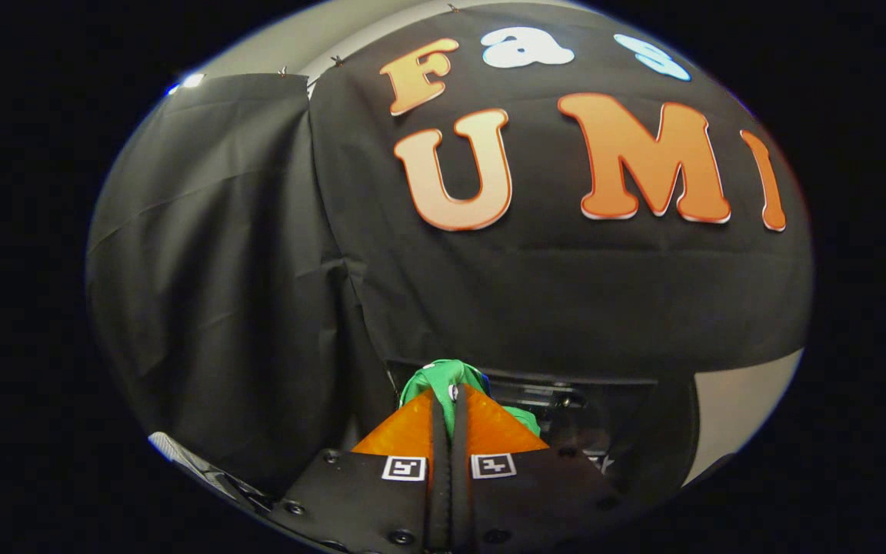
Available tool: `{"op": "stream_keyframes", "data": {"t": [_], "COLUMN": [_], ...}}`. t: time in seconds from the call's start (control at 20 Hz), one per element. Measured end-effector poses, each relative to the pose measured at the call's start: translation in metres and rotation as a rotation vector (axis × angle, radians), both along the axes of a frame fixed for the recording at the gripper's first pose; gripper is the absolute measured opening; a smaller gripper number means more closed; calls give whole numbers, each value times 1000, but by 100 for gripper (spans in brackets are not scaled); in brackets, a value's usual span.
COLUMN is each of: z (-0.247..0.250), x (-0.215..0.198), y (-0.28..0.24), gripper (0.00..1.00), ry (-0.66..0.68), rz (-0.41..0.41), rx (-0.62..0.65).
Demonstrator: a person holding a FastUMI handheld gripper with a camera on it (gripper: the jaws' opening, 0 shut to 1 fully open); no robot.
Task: Put the clothes into the washing machine and then close the washing machine lid.
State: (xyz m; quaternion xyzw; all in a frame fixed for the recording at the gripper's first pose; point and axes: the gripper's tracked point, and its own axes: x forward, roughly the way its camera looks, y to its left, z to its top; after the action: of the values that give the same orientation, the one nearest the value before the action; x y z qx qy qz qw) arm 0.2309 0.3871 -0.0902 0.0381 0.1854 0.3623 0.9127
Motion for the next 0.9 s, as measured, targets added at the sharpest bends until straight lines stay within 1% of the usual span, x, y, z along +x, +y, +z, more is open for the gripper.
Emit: {"op": "stream_keyframes", "data": {"t": [0.15, 0.25, 0.55, 0.75, 0.9], "z": [-54, -92, -186, -250, -288], "x": [3, 5, 17, 8, 3], "y": [8, 13, 8, 9, 13], "gripper": [8, 8, 8, 8, 8], "ry": [59, 134, 267, 381, 460], "rz": [7, 5, -26, -18, -26], "rx": [-54, -57, -123, -195, -237]}}
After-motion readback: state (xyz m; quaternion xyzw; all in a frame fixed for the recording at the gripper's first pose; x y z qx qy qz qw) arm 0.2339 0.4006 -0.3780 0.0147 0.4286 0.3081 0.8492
